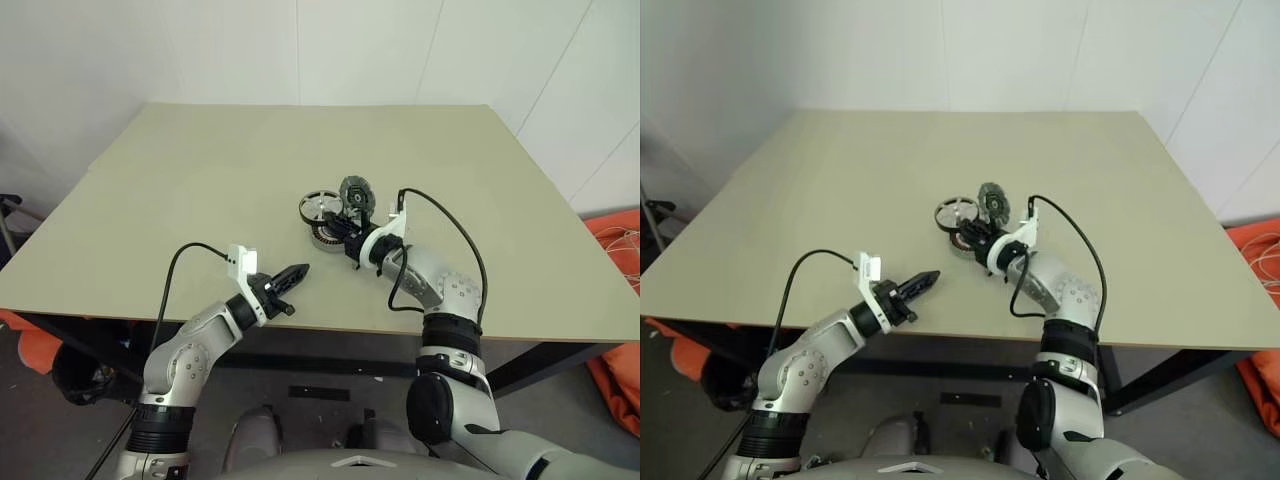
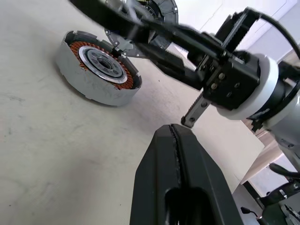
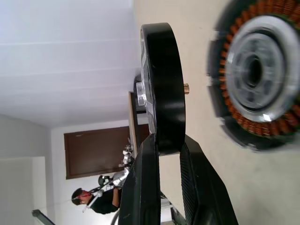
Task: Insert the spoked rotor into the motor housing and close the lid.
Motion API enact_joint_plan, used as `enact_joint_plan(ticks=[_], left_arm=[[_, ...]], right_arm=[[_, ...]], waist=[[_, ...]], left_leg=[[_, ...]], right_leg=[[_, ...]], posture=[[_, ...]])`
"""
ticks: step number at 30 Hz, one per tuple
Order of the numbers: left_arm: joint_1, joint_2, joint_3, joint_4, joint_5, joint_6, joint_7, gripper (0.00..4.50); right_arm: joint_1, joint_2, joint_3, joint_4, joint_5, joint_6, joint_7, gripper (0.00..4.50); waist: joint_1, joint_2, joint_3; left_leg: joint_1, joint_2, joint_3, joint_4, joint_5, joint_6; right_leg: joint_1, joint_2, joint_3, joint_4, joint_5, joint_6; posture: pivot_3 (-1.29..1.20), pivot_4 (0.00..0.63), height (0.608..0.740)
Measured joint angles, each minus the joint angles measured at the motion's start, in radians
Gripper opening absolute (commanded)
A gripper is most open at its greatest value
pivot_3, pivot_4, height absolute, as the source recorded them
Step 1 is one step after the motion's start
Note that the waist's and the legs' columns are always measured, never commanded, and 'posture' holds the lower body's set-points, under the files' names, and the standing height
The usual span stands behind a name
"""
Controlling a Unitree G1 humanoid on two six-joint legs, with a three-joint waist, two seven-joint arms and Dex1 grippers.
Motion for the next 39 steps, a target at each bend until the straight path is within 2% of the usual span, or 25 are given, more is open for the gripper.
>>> enact_joint_plan(ticks=[32,39], left_arm=[[0.0,0.0,0.0,0.0,-0.001,0.003,0.0,0.0],[0.0,0.0,0.0,0.0,-0.001,0.003,0.0,0.0]], right_arm=[[0.027,-0.043,0.027,0.028,-0.083,-0.046,0.06,0.28],[0.026,-0.043,0.027,0.025,-0.09,-0.047,0.089,2.72]], waist=[[0.0,0.0,0.0],[0.0,0.0,0.0]], left_leg=[[0.0,0.0,0.0,0.0,0.0,0.0],[0.001,0.0,0.0,0.0,0.0,0.0]], right_leg=[[0.0,0.0,0.0,0.0,-0.001,-0.002],[0.001,0.0,0.0,0.0,-0.002,-0.004]], posture=[[0.0,0.0,0.74],[0.0,0.0,0.74]])
